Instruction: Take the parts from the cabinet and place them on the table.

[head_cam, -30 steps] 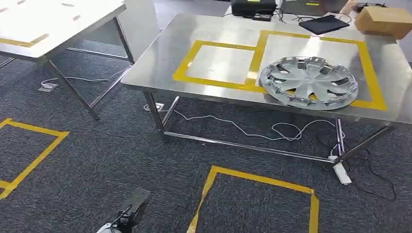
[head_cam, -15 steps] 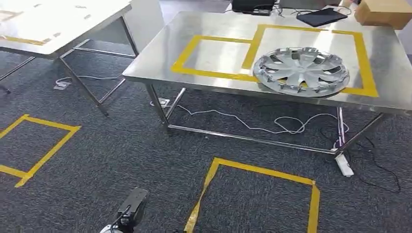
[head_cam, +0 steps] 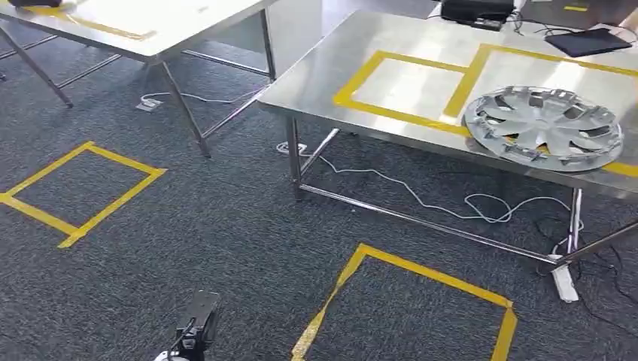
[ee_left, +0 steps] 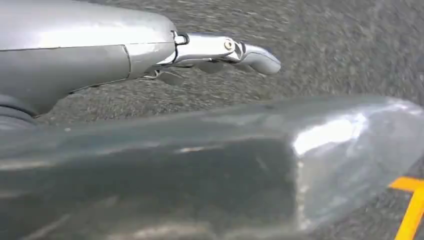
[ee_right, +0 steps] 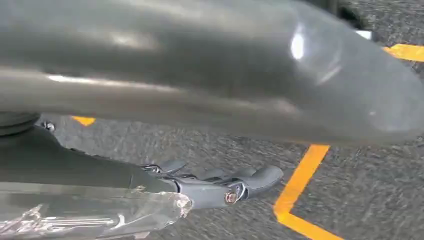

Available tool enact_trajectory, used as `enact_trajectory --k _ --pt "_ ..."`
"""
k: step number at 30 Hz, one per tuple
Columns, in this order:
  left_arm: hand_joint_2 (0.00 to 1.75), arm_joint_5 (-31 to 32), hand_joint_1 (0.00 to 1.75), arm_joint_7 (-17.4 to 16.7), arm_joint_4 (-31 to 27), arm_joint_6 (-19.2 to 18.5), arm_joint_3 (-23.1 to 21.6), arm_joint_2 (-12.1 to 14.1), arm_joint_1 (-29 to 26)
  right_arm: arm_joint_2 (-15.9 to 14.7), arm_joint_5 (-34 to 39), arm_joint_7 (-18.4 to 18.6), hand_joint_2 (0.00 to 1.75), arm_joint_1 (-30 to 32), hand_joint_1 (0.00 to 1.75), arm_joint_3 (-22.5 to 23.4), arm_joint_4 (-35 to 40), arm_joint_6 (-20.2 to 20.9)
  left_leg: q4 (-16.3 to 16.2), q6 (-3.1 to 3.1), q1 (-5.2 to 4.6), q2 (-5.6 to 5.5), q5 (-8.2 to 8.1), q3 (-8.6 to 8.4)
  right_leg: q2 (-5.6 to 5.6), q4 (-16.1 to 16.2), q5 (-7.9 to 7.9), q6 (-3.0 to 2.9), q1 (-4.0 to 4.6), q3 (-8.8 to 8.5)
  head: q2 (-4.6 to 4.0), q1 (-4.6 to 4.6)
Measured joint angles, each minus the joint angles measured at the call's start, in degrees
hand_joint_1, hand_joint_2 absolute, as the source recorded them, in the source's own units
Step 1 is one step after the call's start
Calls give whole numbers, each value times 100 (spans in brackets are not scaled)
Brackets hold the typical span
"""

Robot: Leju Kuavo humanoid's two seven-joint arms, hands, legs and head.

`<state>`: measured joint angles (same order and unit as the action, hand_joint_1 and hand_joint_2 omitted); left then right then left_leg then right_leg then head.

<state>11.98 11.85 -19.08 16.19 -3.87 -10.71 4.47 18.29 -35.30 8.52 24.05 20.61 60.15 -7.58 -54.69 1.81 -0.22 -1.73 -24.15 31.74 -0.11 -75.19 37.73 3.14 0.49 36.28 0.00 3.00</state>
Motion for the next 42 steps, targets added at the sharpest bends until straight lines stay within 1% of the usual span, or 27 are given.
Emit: enact_trajectory --k 3,7,9,10,11,12,13,14,16,17,18,20,21,22,23,27,29,31,32,33,34,35,36,37,38,40,42 --pt "0 -86 0 0 0 46 -9 -11 -1 0 -167 -122 0 -47 0 77 -5 55 -18 -37 13 -194 26 1 25 670 -535 19 -32 -278 0 0" --pt "0 -96 0 0 0 48 -13 -15 -1 0 -175 -129 0 -54 0 83 -5 59 -22 -39 16 -216 28 1 38 802 -609 19 -38 -338 0 0" --pt "0 -121 0 -2 0 64 -37 -28 6 0 -241 -170 0 -84 0 112 -13 85 -51 -65 29 -320 35 7 261 1534 -969 34 -85 -688 0 -4" --pt "0 -140 0 -4 0 81 -85 -44 38 0 -284 -201 0 -116 0 175 -64 118 -116 -240 37 -601 133 208 572 1837 -893 -47 -116 -802 2 9" --pt "0 -140 0 -4 2 83 -87 -44 21 2 -293 -205 0 -118 0 190 -66 118 -111 -287 50 -690 174 239 490 1839 -925 -96 -112 -790 0 20" --pt "0 -140 0 -4 4 85 -90 -37 8 7 -295 -207 0 -122 0 199 -68 118 -149 -292 67 -658 141 274 366 1883 -969 -155 -161 -793 0 -5" --pt "0 -140 0 -7 4 92 -90 -48 7 7 -295 -212 0 -133 0 214 -70 118 -332 -314 17 -302 -32 363 303 1898 -985 -181 -145 -788 0 44" --pt "0 -140 0 -4 4 92 -92 -52 28 7 -298 -214 0 -133 0 219 -72 118 -697 -347 19 -75 -271 541 203 1897 -993 -200 -133 -774 0 109" --pt "0 -144 0 -4 4 92 -96 -55 54 7 -306 -216 0 -116 0 236 -87 120 -1648 -392 41 101 -703 964 -22 1895 -994 -202 -114 -747 0 112" --pt "0 -173 0 -4 4 90 -98 -61 45 7 -341 -225 0 -120 0 247 -94 125 -1949 -408 53 112 -784 1081 -131 1894 -996 -201 -113 -736 0 116" --pt "0 -193 0 -11 4 92 -98 -61 33 7 -374 -234 0 -131 0 256 -101 136 -1925 -418 66 114 -716 1036 -217 1894 -997 -199 -114 -735 0 116" --pt "0 -252 0 -20 4 107 -105 -57 33 7 -483 -260 0 -186 0 280 -125 184 -1178 -423 88 184 -296 573 -374 1893 -994 -185 -121 -749 0 114" --pt "0 -288 0 -20 4 120 -114 -57 41 7 -533 -269 0 -215 0 295 -144 205 -716 -425 91 298 -112 296 -428 1892 -985 -161 -128 -764 0 116" --pt "0 -322 0 -37 4 144 -133 -74 61 5 -584 -279 0 -247 0 310 -160 225 -240 -452 74 664 -93 31 -488 1887 -971 -113 -102 -784 0 124" --pt "0 -361 0 -50 4 157 -144 -87 90 4 -627 -295 0 -257 0 328 -175 232 -164 -365 39 684 -109 13 -535 1853 -939 -73 -50 -708 0 160" --pt "0 -457 0 -70 7 203 -221 -83 72 4 -754 -367 0 -291 0 361 -201 312 -183 -167 29 408 -102 73 -724 1893 -915 3 -64 -833 0 81" --pt "0 -486 0 -70 7 236 -236 -85 76 4 -770 -395 0 -284 0 361 -201 343 -179 -89 44 291 -77 86 -184 1515 -602 46 -92 -650 0 46" --pt "0 -499 0 -68 7 238 -273 -90 92 4 -776 -398 0 -262 0 361 -206 354 -180 -47 26 140 -64 117 -14 483 -134 32 -79 -173 0 17" --pt "0 -501 0 -68 7 238 -282 -87 88 4 -778 -398 0 -259 0 361 -212 361 -180 -39 16 85 -59 125 -2 174 -36 20 -74 -9 0 11" --pt "0 -507 0 -70 7 238 -282 -85 79 4 -781 -398 0 -260 0 361 -221 361 -182 -32 4 -10 -53 131 2 -46 -46 -4 -67 140 0 11" --pt "0 -514 0 -70 9 238 -284 -79 75 4 -783 -398 0 -262 0 361 -225 361 -183 -31 1 -93 -50 130 5 113 -218 -28 -61 93 0 11" --pt "0 -516 0 -70 9 241 -284 -76 76 4 -787 -400 0 -263 0 363 -225 361 -185 -38 1 -167 -44 127 17 404 -418 -45 -58 -26 0 13" --pt "0 -516 0 -70 9 243 -291 -76 79 4 -787 -406 0 -265 0 363 -225 361 -189 -50 2 -277 -36 118 100 1040 -770 -73 -61 -319 0 11" --pt "0 -516 0 -68 9 245 -302 -83 82 4 -779 -417 0 -264 0 361 -225 361 -193 -65 7 -353 -28 115 300 1557 -1004 -92 -73 -569 0 7" --pt "0 -518 0 -68 9 254 -315 -85 87 4 -759 -422 0 -266 0 361 -225 363 -202 -98 -11 -402 -15 138 588 1753 -899 -84 -101 -639 0 9" --pt "0 -536 0 -68 9 269 -345 -83 96 4 -700 -433 0 -265 0 359 -223 363 -206 -161 26 -505 18 199 517 1796 -930 -72 -84 -652 0 9" --pt "0 -569 0 -37 9 289 -385 -74 68 4 -520 -435 0 -263 0 361 -197 334 -171 -268 54 -654 87 241 395 1803 -978 -146 -64 -665 0 17"
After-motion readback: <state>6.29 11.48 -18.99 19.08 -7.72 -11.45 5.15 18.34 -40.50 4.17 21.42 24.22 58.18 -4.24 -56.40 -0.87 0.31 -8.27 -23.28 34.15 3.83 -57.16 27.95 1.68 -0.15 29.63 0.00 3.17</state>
